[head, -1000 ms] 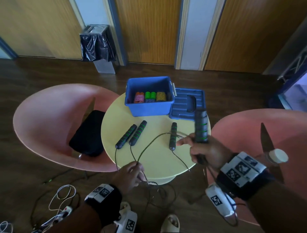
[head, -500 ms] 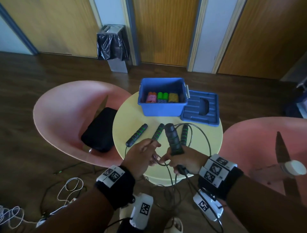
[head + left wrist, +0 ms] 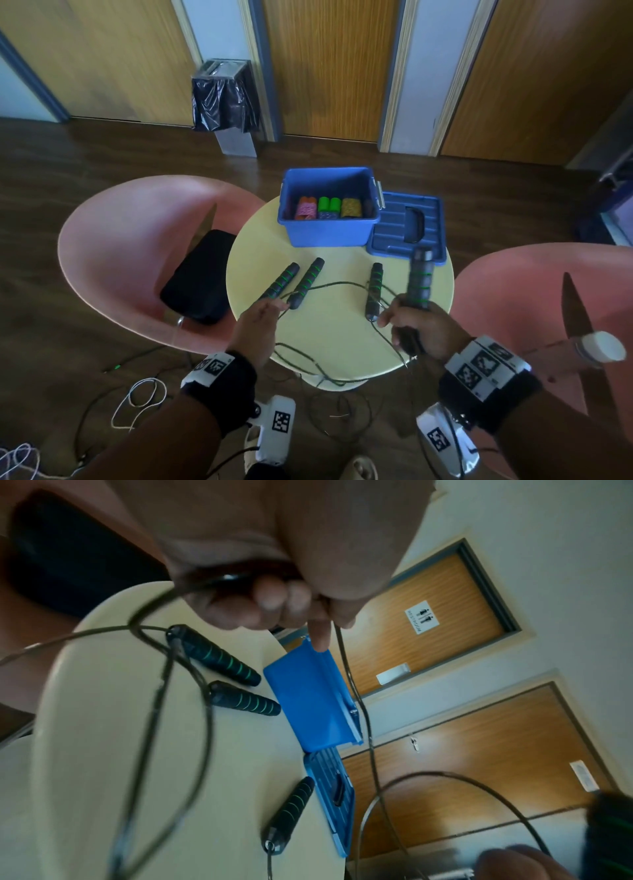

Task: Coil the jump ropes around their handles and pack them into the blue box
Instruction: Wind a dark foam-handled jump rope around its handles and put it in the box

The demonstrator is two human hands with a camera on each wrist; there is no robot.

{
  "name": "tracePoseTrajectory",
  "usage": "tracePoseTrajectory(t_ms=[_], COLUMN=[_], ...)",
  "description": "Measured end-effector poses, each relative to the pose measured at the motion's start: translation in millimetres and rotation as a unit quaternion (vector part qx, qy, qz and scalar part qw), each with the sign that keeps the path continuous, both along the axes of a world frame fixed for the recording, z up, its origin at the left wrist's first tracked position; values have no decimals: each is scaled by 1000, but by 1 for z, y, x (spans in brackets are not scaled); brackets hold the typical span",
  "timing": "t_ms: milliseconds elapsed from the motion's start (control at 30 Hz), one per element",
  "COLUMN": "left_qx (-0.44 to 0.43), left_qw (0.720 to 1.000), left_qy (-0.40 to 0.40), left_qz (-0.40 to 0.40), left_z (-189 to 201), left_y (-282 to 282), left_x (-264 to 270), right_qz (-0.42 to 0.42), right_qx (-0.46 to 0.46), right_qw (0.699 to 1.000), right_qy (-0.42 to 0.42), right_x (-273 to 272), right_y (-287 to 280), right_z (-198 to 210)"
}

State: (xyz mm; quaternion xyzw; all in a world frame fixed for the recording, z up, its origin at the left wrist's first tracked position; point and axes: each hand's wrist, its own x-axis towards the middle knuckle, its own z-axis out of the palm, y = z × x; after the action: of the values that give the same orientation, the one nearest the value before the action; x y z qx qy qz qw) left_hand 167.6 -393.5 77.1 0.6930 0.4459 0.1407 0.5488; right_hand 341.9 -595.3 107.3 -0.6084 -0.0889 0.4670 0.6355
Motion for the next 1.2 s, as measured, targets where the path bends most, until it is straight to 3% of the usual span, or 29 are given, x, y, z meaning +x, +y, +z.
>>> tracePoseTrajectory(t_ms=[100,200,433,700,767,900,967,1033,1100,1200], left_qx=[-8,-88,-188,-262,-249,-84,-27,-34,-48,-78], left_qw=[1000,996,976,938,941,987,993,987,973,945], left_qy=[24,-12,-108,-226,-229,-112,-42,2,42,105], left_qz=[9,6,-8,-17,-24,-73,-111,-156,-221,-299], left_z=[-9,-9,21,66,66,51,42,33,21,-1], left_y=[8,6,-7,-26,-23,-13,-10,-11,-16,-25], left_x=[-4,-3,14,29,31,22,15,9,3,-7], right_qz=[-110,-118,62,224,254,258,245,229,234,246], right_qx=[63,76,35,62,67,52,32,-17,-122,-296], right_qw=[992,990,997,970,963,962,966,972,964,902], right_qy=[-3,-6,26,67,63,70,79,55,-35,-195], right_x=[13,18,-16,-52,-54,-42,-29,-12,8,35], right_y=[-10,-11,19,45,44,28,12,-6,-22,-41], right_z=[11,16,15,14,15,10,8,11,12,8])
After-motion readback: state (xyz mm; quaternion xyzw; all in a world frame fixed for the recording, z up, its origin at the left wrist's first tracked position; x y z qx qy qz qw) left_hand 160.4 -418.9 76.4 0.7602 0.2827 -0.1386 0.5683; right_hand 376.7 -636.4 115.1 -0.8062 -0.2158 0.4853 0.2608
